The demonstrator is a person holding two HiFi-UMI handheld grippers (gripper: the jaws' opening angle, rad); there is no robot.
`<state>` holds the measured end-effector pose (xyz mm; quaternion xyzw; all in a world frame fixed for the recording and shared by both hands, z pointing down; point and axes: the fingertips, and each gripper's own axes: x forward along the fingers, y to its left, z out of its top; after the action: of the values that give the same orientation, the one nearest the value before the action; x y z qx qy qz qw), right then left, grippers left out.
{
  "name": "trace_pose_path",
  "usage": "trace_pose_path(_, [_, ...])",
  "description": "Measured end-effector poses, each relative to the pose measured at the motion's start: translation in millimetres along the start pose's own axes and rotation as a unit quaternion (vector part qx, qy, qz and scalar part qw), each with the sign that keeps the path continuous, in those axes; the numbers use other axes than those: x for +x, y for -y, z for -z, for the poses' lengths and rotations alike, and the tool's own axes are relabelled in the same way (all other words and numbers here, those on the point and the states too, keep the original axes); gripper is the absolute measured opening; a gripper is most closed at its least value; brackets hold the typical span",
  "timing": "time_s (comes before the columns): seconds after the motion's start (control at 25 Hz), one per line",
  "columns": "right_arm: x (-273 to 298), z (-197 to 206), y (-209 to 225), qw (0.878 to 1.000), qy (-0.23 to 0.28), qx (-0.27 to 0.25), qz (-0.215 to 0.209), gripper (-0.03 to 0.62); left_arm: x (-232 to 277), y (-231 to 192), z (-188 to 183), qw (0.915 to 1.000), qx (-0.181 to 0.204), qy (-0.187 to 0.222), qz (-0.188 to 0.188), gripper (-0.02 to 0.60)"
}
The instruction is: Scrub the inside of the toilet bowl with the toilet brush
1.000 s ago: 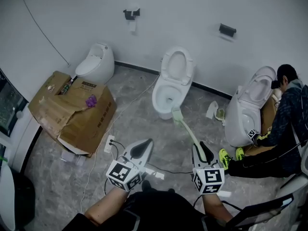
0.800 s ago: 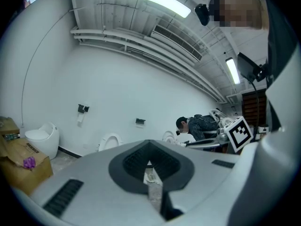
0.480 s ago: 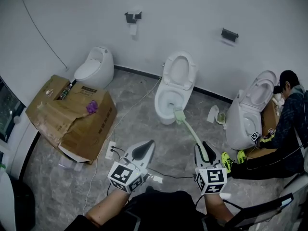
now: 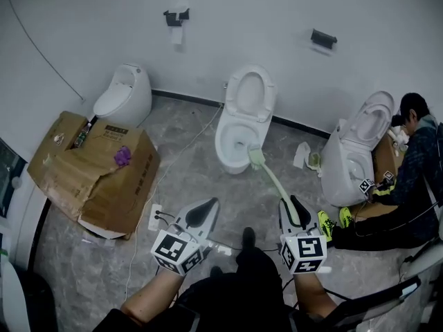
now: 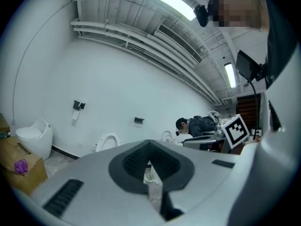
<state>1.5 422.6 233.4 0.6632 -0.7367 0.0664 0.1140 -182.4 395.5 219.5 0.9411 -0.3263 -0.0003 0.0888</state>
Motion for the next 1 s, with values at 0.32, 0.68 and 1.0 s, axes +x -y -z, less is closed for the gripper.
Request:
trace_pose_path(0.32, [78.5,-14.4,35.8,1.0,-0.001,0.006,-0.023,0.115,60.2,-38.9,-15.3,0.9996,0.004,0.0,-0.027,0.009])
trace_pose_path(0.68, [155.8,-31.9,95.3,0.999,-0.005,-0.003,-0.052,0.115,150.7,-66.0,-18.7,0.9987,-0.003,-0.009,-0.05,0.009])
trace_pose_path(1.0, [204.4,-33.9,143.0,0.997,-0.009,0.0,-0.08,0.115,221.6,-71.3,-17.5,0.9977,-0.007,-0.019,-0.064,0.009])
